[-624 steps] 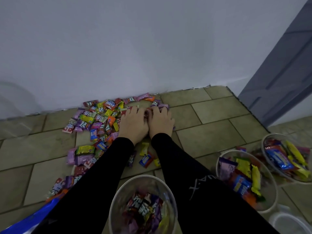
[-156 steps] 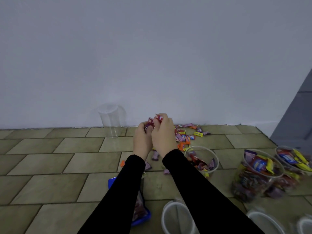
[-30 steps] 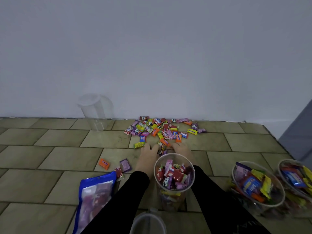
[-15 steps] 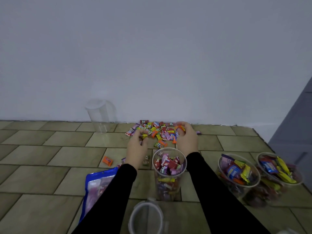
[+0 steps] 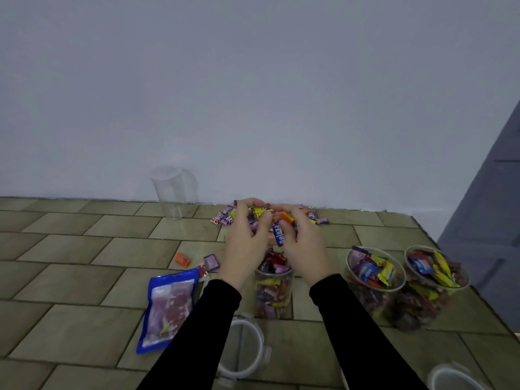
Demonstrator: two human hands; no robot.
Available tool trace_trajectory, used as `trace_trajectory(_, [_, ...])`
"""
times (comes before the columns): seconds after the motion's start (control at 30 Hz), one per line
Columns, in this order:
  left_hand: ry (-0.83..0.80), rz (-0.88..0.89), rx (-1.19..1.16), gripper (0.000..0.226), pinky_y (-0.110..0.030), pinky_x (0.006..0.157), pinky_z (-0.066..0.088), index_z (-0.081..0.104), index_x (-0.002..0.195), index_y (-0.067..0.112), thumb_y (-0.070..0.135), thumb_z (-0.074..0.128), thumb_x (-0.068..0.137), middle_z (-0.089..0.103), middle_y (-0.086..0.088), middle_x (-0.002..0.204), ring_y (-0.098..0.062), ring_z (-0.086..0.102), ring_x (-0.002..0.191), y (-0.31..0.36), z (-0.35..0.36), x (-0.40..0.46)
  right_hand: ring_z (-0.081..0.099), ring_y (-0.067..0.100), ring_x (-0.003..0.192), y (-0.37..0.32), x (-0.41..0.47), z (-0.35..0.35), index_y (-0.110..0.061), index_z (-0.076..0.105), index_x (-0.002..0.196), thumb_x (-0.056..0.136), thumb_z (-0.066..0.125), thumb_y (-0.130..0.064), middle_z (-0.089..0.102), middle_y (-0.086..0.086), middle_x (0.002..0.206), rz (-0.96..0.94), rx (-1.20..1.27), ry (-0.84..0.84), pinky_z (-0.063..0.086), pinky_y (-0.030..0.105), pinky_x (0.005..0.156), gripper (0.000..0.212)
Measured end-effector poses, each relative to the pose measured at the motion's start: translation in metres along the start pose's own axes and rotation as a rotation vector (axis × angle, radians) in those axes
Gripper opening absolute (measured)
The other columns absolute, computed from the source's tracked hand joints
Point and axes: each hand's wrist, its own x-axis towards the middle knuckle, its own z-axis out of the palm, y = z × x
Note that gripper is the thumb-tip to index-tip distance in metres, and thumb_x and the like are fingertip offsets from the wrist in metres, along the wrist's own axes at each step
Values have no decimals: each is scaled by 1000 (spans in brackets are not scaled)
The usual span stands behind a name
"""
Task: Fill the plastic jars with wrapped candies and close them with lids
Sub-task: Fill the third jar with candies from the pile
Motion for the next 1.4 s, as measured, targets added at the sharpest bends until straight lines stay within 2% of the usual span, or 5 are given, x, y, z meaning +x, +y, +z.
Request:
trace_trajectory(0.57, [-121,73,213,7,-11,72,39,51,94,21,15,49,98,54,9,90,-1,52,84,-11,2,-11,62,13,95,19,-30,22,-17,67,100,80,49,-38,68,-3,96,118,141,123,51,38,84,34])
trace_trajectory(0.77, [-301,98,320,6,-24,81,43,49,104,23,25,44,100,55,7,99,-8,52,93,-8,0,-11,58,10,115,29,-42,23,-17,56,122,96,48,-36,64,-5,118,199,487,29,46,27,97,33])
trace_trajectory(0.93, [-464,157,525,16,-41,99,36,56,109,23,30,44,99,52,13,103,-9,40,107,-5,1,-10,48,9,129,37,-44,35,-23,52,135,78,32,-83,56,-3,135,450,530,43,33,43,113,86])
trace_trajectory(1.23, [-591,187,574,32,-17,92,25,60,117,33,37,63,85,54,16,113,-6,38,113,8,-22,0,58,13,116,39,-44,38,-18,60,120,87,23,-73,66,1,117,368,515,171,41,43,106,74])
trace_trajectory(1.4, [-601,212,641,33,-16,80,42,66,118,32,32,69,85,63,11,99,3,51,84,13,-16,-3,62,12,108,40,-45,35,-17,61,113,91,23,-63,67,-1,108,317,513,216,46,44,100,63])
